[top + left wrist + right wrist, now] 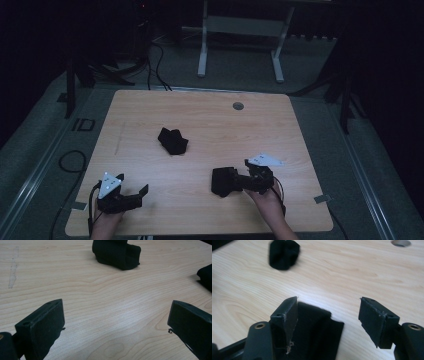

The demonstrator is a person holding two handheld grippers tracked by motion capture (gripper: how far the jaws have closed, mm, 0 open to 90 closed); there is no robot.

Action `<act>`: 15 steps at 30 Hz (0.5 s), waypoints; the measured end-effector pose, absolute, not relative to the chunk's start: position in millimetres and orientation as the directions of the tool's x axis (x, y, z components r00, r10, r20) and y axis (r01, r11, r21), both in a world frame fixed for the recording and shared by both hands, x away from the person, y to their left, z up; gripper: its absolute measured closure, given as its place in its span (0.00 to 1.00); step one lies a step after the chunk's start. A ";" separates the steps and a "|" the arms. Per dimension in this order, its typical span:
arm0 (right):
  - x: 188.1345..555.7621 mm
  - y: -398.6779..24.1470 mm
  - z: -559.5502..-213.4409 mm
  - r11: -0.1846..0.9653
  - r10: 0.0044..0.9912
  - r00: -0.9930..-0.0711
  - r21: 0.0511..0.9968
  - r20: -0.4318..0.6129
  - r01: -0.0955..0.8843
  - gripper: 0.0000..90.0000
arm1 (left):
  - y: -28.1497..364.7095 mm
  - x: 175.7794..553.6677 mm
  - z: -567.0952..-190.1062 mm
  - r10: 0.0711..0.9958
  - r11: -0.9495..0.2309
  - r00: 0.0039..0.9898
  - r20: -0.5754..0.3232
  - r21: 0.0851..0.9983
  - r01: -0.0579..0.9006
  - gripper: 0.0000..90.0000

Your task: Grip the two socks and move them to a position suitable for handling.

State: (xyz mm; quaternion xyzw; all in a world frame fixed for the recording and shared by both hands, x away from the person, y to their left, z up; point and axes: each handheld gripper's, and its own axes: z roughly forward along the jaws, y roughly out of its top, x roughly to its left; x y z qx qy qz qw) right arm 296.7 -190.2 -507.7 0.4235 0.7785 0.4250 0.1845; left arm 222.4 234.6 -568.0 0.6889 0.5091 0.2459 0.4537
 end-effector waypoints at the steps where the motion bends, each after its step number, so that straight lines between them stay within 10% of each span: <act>1: 297.4 -189.0 -504.2 0.280 0.805 -0.587 0.817 0.087 0.504 0.35 | 234.4 222.5 -568.0 0.924 -0.070 0.362 -0.123 0.875 0.478 0.01; 15: 302.3 -160.9 -560.9 0.486 0.742 -0.670 0.693 -0.006 0.532 0.33 | 236.6 221.5 -568.1 0.926 -0.062 0.356 -0.129 0.876 0.479 0.01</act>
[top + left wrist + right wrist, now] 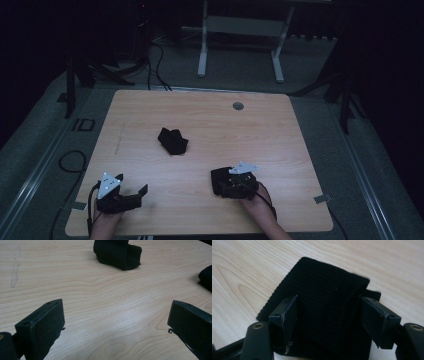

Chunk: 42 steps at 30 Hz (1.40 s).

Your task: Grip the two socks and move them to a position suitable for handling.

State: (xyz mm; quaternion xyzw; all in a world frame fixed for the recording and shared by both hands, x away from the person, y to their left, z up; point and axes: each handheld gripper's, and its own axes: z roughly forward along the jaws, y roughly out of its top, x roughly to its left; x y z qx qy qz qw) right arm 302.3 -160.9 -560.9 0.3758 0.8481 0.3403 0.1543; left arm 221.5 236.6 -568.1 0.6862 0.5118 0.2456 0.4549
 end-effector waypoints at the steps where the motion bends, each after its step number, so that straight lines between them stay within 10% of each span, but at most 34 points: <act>1: 304.1 -163.7 -561.8 0.466 0.746 -0.665 0.690 0.030 0.553 0.36 | 235.4 221.8 -568.1 0.925 -0.065 0.357 -0.127 0.875 0.480 0.01; 10: 300.1 -159.6 -559.7 0.488 0.696 -0.716 0.697 0.053 0.525 0.86 | 227.5 221.9 -566.0 0.920 -0.075 0.372 -0.125 0.874 0.479 0.01; 24: 288.9 -176.5 -483.6 0.319 0.638 -0.746 0.816 0.191 0.482 0.88 | 186.1 228.2 -549.8 0.844 -0.143 0.515 -0.153 0.861 0.489 0.02; 36: 263.1 -167.2 -455.0 0.309 0.545 -0.814 0.855 0.199 0.416 0.88 | 109.5 245.3 -503.7 0.598 -0.202 0.779 -0.190 0.904 0.376 0.54; 42: 263.1 -168.8 -460.1 0.309 0.536 -0.816 0.849 0.218 0.429 0.87 | 87.8 248.3 -494.1 0.487 -0.202 0.845 -0.222 0.912 0.356 0.62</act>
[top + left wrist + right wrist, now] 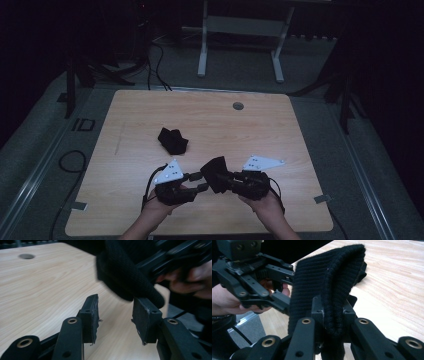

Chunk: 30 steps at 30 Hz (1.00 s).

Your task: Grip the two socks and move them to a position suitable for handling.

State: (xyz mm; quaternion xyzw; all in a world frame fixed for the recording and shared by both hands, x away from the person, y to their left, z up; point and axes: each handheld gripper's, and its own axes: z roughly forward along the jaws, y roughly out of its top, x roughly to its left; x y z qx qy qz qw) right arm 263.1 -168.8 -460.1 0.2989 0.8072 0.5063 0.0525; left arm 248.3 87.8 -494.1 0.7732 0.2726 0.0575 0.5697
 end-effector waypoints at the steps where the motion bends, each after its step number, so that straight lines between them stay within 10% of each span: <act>1: 263.9 -169.9 -463.4 0.307 0.529 -0.815 0.842 0.237 0.444 0.87 | 86.0 248.9 -493.5 0.479 -0.206 0.848 -0.227 0.910 0.360 0.62; 21: 263.1 -168.1 -467.2 0.301 0.511 -0.822 0.843 0.254 0.447 0.87 | 80.1 262.0 -504.8 0.461 -0.233 0.839 -0.288 0.874 0.428 0.61; 30: 265.4 -170.5 -470.0 0.293 0.514 -0.815 0.839 0.267 0.459 0.86 | 75.3 256.1 -502.4 0.465 -0.246 0.849 -0.253 0.884 0.398 0.96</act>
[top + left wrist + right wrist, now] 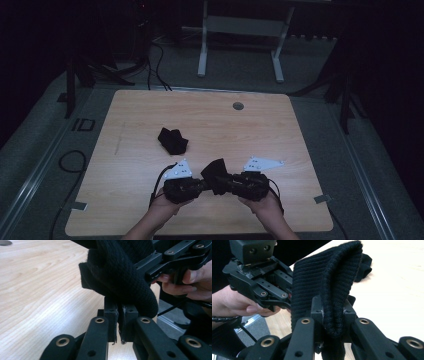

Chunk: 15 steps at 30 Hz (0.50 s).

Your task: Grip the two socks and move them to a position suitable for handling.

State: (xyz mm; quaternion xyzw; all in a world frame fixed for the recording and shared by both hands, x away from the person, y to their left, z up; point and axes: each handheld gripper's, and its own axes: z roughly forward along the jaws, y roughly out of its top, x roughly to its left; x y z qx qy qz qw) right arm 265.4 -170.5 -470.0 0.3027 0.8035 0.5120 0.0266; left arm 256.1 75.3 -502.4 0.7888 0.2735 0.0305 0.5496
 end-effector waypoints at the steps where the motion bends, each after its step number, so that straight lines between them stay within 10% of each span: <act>1: 265.4 -170.9 -469.9 0.289 0.513 -0.816 0.841 0.268 0.458 0.86 | 77.1 255.1 -500.2 0.482 -0.259 0.843 -0.240 0.880 0.399 0.96; 15: 268.1 -201.3 -457.4 0.200 0.550 -0.784 0.866 0.287 0.458 0.87 | 102.4 251.9 -493.5 0.532 -0.253 0.813 -0.238 0.871 0.421 0.97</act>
